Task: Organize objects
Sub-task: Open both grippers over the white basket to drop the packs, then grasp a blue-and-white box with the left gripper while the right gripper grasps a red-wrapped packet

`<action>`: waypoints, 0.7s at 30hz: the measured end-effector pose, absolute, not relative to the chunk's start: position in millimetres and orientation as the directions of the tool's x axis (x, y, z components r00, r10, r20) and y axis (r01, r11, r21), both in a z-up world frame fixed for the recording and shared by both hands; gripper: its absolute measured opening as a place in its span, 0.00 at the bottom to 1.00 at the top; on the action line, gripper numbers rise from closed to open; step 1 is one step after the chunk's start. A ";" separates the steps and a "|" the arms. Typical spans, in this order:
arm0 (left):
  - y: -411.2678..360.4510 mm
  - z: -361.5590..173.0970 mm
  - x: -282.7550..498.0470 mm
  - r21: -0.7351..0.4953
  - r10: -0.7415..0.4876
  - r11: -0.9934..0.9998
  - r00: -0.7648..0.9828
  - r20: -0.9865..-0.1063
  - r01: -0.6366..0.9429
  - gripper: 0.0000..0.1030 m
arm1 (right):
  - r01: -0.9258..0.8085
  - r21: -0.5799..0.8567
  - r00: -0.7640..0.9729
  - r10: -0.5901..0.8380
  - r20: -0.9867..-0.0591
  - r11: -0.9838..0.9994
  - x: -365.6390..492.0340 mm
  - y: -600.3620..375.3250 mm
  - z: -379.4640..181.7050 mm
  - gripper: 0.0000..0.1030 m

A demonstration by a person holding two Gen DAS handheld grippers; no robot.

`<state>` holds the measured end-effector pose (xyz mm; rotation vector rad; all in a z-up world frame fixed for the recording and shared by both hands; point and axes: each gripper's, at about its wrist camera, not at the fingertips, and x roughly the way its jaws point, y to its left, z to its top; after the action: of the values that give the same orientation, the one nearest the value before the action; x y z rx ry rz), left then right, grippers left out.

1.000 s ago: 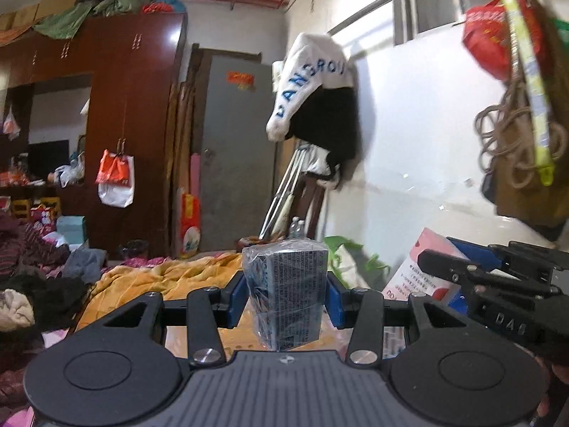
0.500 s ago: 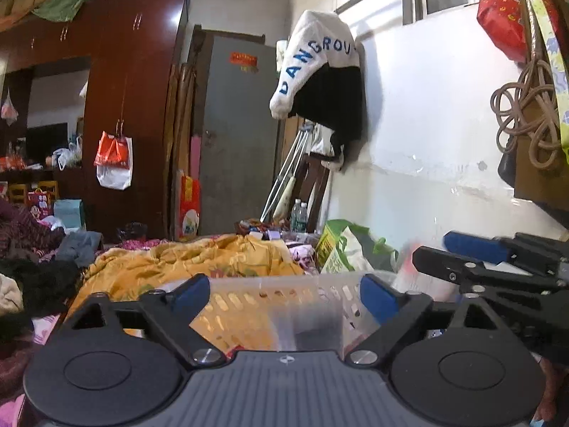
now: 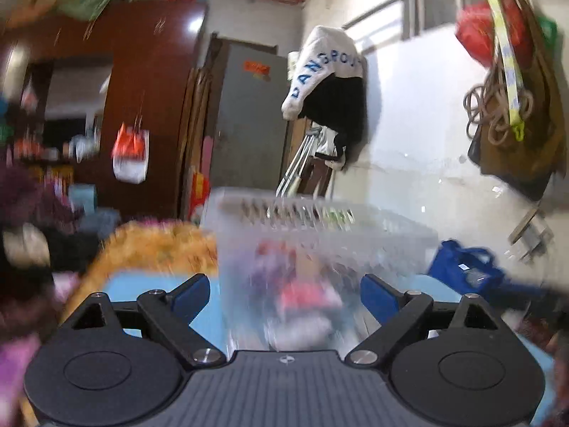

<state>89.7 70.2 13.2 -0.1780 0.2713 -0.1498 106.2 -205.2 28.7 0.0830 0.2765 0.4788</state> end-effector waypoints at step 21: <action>61.6 -30.7 99.9 -0.114 -0.068 0.993 0.893 -0.445 0.018 0.51 | -0.506 0.104 0.766 0.502 -0.401 0.856 110.0 -180.3 -5.5 0.50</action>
<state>99.9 61.6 -30.7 -0.1083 0.4648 -0.0447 110.0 -180.3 -5.5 -0.0103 0.4326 0.5474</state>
